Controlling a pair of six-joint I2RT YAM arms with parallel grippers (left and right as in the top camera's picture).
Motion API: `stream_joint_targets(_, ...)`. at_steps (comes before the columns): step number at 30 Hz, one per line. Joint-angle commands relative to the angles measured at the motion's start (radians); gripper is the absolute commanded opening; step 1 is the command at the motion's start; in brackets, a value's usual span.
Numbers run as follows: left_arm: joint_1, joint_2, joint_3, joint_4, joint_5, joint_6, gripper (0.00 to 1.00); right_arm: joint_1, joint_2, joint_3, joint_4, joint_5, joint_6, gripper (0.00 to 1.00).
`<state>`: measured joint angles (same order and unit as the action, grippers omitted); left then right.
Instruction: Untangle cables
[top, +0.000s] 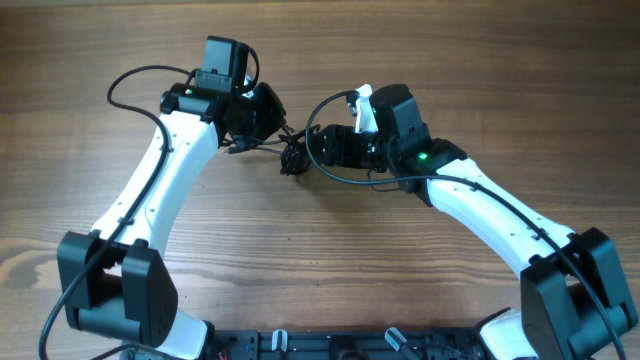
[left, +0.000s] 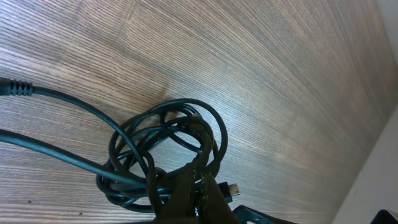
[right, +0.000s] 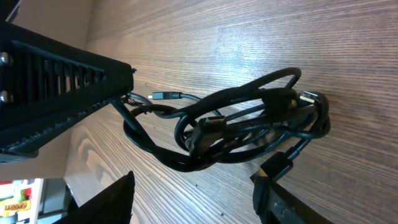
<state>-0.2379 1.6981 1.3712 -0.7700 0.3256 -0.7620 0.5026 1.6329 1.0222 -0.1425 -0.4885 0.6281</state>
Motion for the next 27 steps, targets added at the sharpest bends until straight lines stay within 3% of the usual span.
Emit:
stream_joint_targets(1, -0.039, 0.016, -0.014, -0.005, -0.038, -0.002, 0.04, 0.005, 0.011, 0.016, -0.020, 0.014, 0.000, 0.64)
stream_joint_targets(5, -0.082, 0.059, -0.014, -0.011, -0.133, -0.006, 0.04, 0.005, 0.011, 0.016, -0.042, 0.014, 0.000, 0.63)
stream_joint_targets(14, -0.085, 0.079, -0.014, -0.004, -0.134, -0.013, 0.04, 0.005, 0.011, 0.016, -0.150, 0.012, 0.000, 0.63)
stream_joint_targets(23, -0.085, 0.133, -0.014, -0.004, -0.138, -0.058, 0.04, 0.027, 0.011, 0.016, -0.154, -0.026, 0.000, 0.63)
stream_joint_targets(27, -0.085, 0.150, -0.014, -0.003, -0.137, -0.062, 0.04, 0.056, 0.011, 0.016, -0.153, 0.024, -0.027, 0.56)
